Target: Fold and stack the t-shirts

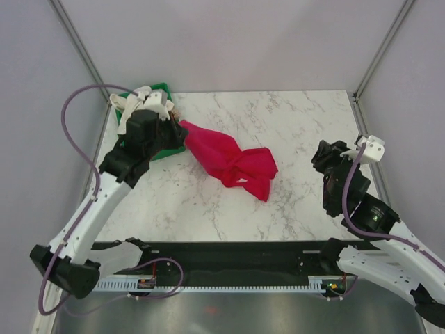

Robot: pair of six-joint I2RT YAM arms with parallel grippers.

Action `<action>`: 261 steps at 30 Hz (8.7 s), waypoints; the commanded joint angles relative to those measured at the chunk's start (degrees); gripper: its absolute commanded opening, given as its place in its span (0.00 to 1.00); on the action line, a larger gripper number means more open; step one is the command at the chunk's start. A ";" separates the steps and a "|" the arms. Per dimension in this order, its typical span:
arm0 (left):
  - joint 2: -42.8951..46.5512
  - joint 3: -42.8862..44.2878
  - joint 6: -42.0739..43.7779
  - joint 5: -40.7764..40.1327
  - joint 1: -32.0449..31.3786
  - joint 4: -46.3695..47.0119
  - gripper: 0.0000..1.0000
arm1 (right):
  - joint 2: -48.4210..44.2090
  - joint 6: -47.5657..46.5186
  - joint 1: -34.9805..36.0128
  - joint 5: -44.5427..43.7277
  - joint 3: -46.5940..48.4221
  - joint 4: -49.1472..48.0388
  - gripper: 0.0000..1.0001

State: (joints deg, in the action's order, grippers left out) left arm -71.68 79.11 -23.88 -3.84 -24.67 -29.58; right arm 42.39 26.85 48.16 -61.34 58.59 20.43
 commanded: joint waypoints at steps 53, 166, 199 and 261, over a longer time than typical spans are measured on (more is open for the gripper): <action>15.96 -28.84 2.35 5.07 -0.56 -10.14 0.02 | 58.95 15.00 -30.14 66.74 -11.67 -31.83 0.00; -5.73 -19.00 -7.59 6.65 -4.59 9.26 0.50 | 7.45 -1.63 -28.21 46.14 -9.20 5.15 0.00; -47.77 6.23 -9.26 17.81 -19.63 23.60 0.66 | -8.47 -0.31 -28.21 32.34 -0.40 5.94 0.00; 11.50 -38.00 -14.27 -7.95 -19.28 11.73 0.80 | 5.33 0.39 -28.91 29.61 -4.44 -1.79 0.00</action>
State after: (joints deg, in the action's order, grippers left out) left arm -53.12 36.95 -40.49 -10.48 -43.79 -24.36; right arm 49.65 25.98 19.59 -34.46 54.59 20.60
